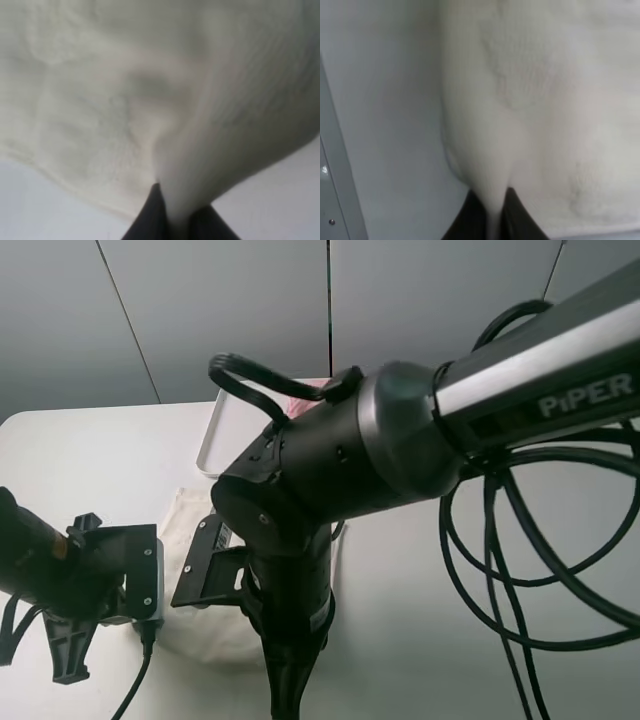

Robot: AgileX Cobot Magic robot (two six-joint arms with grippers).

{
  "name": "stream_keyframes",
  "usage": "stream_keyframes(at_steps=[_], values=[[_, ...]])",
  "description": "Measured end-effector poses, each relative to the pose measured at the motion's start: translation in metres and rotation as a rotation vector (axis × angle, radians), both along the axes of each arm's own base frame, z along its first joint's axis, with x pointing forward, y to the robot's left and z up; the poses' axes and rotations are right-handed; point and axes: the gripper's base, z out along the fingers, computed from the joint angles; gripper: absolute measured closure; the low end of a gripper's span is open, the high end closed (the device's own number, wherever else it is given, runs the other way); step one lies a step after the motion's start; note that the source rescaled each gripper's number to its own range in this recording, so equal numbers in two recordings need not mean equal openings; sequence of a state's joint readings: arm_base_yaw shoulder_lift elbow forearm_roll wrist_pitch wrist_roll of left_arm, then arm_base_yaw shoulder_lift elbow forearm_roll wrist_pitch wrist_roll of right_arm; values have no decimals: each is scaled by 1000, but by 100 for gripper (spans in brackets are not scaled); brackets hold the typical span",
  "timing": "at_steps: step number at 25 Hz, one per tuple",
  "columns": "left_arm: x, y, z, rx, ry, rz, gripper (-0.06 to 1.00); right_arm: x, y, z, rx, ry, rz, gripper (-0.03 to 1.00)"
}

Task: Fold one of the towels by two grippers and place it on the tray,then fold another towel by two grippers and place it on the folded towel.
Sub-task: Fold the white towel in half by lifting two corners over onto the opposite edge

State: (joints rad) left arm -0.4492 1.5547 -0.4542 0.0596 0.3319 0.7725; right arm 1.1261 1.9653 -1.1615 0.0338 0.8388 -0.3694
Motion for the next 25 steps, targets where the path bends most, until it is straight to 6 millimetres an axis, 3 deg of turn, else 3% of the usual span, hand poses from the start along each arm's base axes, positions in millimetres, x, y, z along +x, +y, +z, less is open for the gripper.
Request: stream_keyframes(at_steps=[4, 9, 20, 25], values=[[-1, -1, 10, -58, -25, 118, 93, 5, -4, 24, 53, -45, -45, 97], [0, -3, 20, -138, -65, 230, 93, 26, -19, 43, 88, -75, -161, 97], [31, -14, 52, -315, -210, 408, 93, 67, -44, 45, 117, -96, -363, 97], [46, 0, 52, -335, -215, 545, 93, 80, -46, 45, 172, -129, -405, 97]])
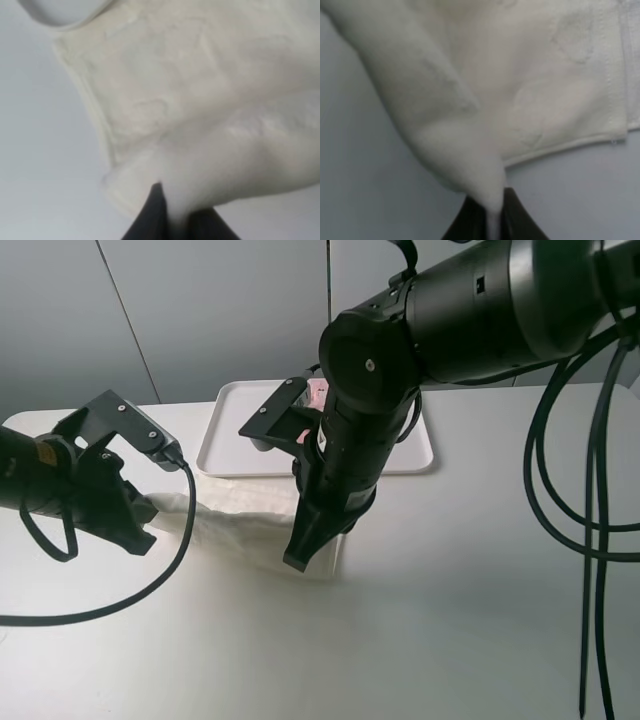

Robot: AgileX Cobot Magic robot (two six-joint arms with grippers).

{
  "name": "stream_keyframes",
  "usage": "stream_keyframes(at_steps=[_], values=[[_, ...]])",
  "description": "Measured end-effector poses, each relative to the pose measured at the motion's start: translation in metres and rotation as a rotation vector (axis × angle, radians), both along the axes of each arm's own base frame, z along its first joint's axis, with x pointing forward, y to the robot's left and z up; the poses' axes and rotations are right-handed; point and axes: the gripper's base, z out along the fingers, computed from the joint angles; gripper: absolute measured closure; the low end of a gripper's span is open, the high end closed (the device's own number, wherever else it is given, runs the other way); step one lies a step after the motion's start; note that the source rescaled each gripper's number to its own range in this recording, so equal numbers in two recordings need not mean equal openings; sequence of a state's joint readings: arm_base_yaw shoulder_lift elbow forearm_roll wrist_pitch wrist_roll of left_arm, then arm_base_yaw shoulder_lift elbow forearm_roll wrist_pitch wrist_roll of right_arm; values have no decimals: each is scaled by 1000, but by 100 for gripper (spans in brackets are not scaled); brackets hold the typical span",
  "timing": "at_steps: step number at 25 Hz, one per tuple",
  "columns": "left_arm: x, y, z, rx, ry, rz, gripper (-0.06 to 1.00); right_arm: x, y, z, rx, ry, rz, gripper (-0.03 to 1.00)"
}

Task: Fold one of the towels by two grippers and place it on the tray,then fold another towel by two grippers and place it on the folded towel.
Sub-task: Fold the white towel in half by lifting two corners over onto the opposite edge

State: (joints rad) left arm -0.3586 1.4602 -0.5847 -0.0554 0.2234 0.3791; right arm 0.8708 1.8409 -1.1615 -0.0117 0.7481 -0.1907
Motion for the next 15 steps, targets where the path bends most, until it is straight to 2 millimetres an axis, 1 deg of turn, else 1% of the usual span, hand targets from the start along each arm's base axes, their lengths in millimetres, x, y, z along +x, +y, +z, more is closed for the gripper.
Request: stream_keyframes(at_steps=[2, 5, 11, 15], values=[[5, 6, -3, 2, 21, 35, 93, 4, 1, -2, 19, -15, -15, 97], [11, 7, -6, 2, 36, 53, 93, 10, 2, -7, 43, -31, -46, 97], [33, 1, -7, -8, 20, 66, 93, 25, -1, -25, 53, -47, -110, 97], [47, -3, -15, -13, 20, 79, 93, 36, -7, -33, 90, -66, -168, 97]])
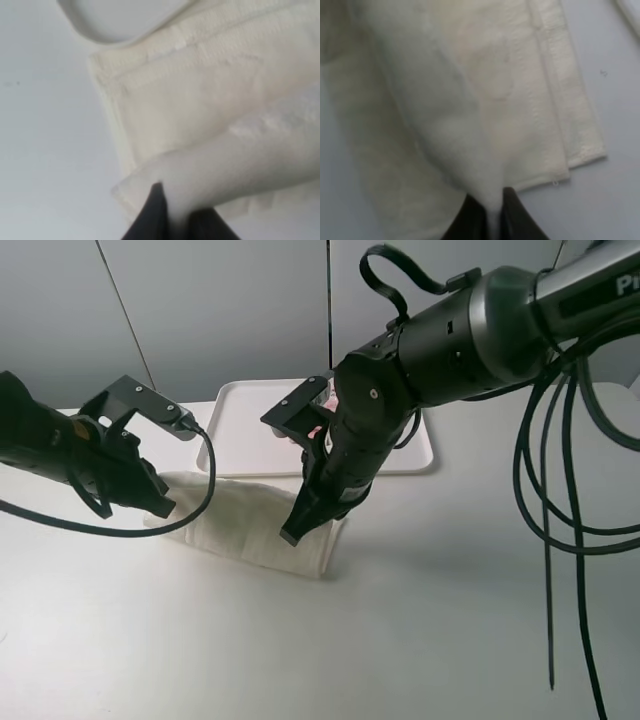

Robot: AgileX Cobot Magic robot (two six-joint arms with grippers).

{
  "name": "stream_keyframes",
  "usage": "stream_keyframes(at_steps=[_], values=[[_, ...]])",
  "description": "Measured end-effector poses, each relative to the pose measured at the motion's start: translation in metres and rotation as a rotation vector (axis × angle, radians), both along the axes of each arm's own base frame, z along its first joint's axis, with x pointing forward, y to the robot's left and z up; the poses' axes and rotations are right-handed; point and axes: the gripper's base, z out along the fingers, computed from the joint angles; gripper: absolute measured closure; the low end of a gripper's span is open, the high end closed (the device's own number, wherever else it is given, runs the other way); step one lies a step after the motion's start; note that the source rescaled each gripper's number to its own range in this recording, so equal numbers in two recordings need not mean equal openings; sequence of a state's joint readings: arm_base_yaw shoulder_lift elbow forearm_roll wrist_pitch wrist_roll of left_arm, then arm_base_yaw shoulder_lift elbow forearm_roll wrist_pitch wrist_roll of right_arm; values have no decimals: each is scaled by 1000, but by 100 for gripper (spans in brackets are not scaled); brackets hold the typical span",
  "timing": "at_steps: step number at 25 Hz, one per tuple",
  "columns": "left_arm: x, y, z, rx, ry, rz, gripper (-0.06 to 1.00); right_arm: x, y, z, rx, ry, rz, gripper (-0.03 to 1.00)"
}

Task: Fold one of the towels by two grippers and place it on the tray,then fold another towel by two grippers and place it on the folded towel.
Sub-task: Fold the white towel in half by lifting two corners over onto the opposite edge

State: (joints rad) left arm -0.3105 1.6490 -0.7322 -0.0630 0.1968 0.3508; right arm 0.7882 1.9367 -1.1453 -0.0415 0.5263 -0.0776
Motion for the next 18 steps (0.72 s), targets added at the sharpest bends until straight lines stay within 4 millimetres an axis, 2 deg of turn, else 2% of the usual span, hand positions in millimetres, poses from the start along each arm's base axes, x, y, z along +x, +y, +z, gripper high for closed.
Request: stream_keyframes(at_steps=[4, 7, 9, 13, 15, 18], values=[[10, -3, -9, 0, 13, 7, 91, 12, -10, -3, 22, -5, -72, 97], [15, -5, -9, -25, -16, 35, 77, 17, -14, -7, 16, 2, -92, 92], [18, -5, -7, -45, -40, 56, 60, 17, -15, -8, 14, 6, -98, 77], [20, -5, -6, -73, -51, 95, 14, 17, -15, -8, 29, 19, -140, 9], [21, -3, -5, -87, -29, 133, 2, 17, -16, -8, 35, 29, -172, -1], [26, 4, 0, -101, 26, 202, -3, 15, -18, -9, 17, 64, -197, -3]])
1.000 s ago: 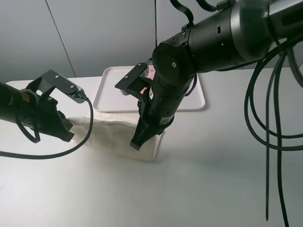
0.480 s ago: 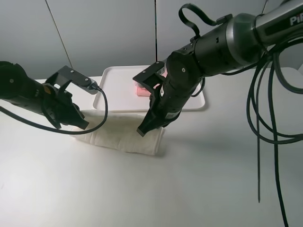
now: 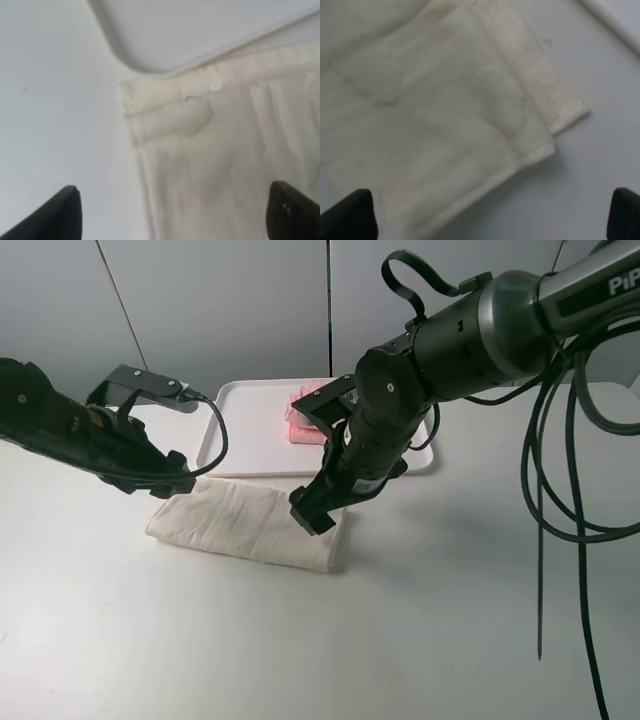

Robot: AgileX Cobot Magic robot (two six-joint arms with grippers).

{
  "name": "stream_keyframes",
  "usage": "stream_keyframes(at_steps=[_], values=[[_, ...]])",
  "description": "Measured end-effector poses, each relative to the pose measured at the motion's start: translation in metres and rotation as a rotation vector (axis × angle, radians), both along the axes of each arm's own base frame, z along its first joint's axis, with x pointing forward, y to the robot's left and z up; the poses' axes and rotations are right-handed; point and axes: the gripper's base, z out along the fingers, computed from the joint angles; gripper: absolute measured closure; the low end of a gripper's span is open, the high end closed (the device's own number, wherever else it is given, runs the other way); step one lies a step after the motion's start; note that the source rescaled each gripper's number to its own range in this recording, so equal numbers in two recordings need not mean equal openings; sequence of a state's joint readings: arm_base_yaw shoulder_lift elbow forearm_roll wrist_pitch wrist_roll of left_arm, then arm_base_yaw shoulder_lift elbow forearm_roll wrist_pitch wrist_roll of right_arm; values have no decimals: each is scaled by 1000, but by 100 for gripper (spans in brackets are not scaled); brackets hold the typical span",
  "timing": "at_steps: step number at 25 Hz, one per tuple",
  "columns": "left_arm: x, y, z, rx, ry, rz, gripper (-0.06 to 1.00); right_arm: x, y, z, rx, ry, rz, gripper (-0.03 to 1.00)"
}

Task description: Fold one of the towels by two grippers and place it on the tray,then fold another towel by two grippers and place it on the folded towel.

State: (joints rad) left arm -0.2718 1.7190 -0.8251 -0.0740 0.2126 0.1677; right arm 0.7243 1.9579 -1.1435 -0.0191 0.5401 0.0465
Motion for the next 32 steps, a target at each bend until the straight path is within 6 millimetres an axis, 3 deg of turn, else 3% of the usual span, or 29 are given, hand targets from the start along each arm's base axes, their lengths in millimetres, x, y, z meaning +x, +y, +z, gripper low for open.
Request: stream_keyframes(at_steps=[7, 12, 21, 32], values=[[30, 16, 12, 13, 319, 136, -3, -3, -4, 4, -54, 89, -36, -3], [45, 14, 9, 20, 372, 151, -3, -7, -6, 4, -80, 145, -47, -3], [55, 16, -32, 82, 468, 174, -2, -13, -10, 3, -120, 207, -39, -3], [60, 20, -58, 150, 486, 182, -2, -16, -7, 3, -87, 242, -67, -3]])
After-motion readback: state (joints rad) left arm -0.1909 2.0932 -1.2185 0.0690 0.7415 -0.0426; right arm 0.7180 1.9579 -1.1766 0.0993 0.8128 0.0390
